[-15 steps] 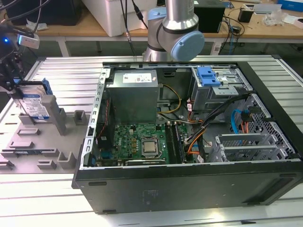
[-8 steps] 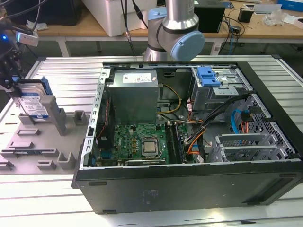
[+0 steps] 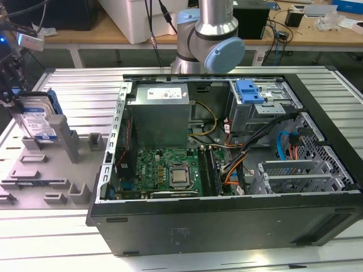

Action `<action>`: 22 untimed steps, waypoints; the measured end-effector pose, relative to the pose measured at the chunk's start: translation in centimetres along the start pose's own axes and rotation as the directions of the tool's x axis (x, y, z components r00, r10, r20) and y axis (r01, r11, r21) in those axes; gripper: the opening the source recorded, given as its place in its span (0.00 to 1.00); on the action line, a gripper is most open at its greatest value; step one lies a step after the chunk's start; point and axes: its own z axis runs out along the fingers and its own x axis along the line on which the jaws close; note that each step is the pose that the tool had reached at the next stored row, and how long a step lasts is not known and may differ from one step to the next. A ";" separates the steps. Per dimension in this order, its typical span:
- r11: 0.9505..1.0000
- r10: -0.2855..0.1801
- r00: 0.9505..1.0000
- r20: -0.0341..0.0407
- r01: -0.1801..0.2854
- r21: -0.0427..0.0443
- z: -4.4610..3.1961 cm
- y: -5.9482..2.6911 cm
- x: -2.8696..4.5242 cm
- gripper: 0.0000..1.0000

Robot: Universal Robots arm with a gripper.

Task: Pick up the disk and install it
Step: 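Pick up the disk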

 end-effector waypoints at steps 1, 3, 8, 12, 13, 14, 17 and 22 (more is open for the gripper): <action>1.000 0.000 1.000 -0.001 0.000 0.000 -0.15 0.00 0.01 0.37; 1.000 0.000 1.000 -0.003 0.000 0.000 -0.40 0.00 0.03 0.37; 1.000 0.000 1.000 -0.011 0.000 0.001 -1.12 0.00 0.06 0.37; 1.000 0.000 1.000 -0.016 0.000 0.001 -1.48 0.00 0.09 0.37; 1.000 0.000 1.000 -0.017 0.000 0.001 -1.57 0.00 0.09 0.37; 1.000 0.000 1.000 -0.018 0.000 0.001 -1.64 -0.01 0.10 0.37; 1.000 0.000 1.000 -0.023 0.000 0.001 -1.97 -0.01 0.12 0.37; 1.000 0.000 1.000 -0.030 0.000 0.002 -2.63 -0.01 0.15 0.37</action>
